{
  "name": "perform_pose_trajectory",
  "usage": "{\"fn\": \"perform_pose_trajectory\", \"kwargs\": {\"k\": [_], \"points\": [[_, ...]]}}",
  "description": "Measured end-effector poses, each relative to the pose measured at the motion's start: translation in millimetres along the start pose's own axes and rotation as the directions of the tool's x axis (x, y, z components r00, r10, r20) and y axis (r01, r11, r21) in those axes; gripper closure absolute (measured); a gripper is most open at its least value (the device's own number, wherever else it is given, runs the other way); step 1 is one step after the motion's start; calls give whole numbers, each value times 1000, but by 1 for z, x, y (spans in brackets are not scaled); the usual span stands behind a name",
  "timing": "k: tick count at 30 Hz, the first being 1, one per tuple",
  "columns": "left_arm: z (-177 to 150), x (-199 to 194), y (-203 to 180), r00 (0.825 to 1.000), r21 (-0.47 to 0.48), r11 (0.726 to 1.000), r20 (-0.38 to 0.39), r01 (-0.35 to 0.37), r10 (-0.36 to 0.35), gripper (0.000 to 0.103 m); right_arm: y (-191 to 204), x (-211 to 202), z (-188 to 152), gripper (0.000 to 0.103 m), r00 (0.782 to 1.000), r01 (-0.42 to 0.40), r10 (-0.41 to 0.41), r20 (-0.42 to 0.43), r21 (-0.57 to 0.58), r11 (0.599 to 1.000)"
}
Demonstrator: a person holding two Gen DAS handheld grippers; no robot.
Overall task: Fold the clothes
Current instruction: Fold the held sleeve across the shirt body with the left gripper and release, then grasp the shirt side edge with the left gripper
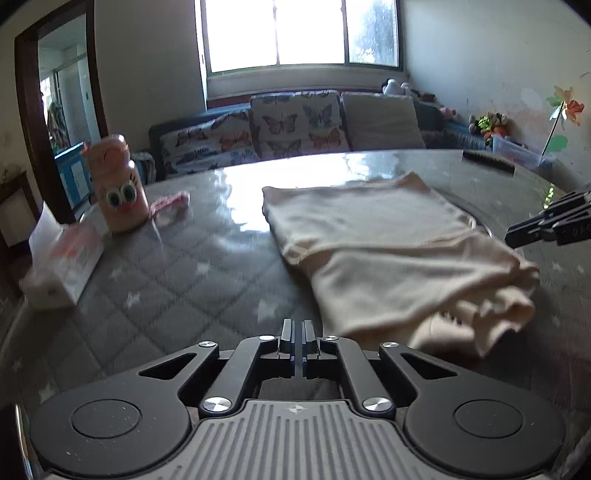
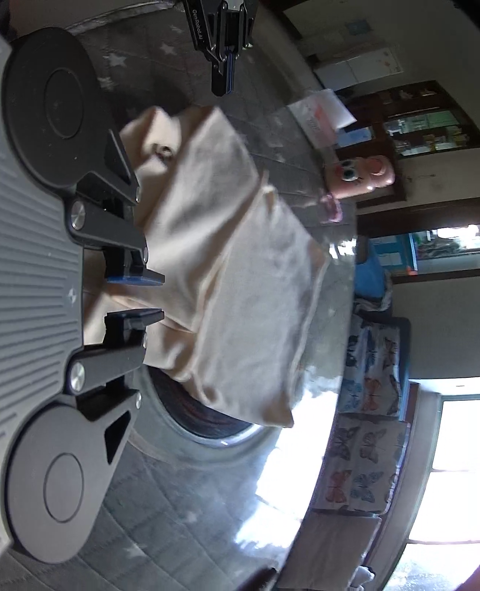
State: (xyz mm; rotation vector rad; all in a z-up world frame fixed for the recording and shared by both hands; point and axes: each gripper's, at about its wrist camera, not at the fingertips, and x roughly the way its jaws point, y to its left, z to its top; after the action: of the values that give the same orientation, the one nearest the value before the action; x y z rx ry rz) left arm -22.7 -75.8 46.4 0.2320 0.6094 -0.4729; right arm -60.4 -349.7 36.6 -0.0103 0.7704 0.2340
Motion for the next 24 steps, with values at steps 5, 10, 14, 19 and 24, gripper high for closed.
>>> {"fn": "perform_pose_trajectory", "kwargs": {"k": [5, 10, 14, 19, 24], "points": [[29, 24, -13, 999, 27, 999, 30, 38, -39, 98, -10, 24, 11, 83, 1000, 10, -10, -11, 39, 999], [41, 60, -25, 997, 37, 996, -8, 76, -75, 98, -18, 45, 12, 84, 1000, 3, 0, -29, 91, 996], [42, 80, -29, 996, 56, 995, -33, 80, -78, 98, -12, 45, 11, 100, 999, 37, -36, -9, 52, 998], [36, 94, -23, 998, 57, 997, -51, 46, -43, 96, -14, 37, 15, 101, 997, 61, -63, 45, 42, 997], [38, 85, -22, 999, 61, 997, -30, 39, -37, 96, -25, 47, 9, 99, 997, 81, -82, 4, 73, 994]]}}
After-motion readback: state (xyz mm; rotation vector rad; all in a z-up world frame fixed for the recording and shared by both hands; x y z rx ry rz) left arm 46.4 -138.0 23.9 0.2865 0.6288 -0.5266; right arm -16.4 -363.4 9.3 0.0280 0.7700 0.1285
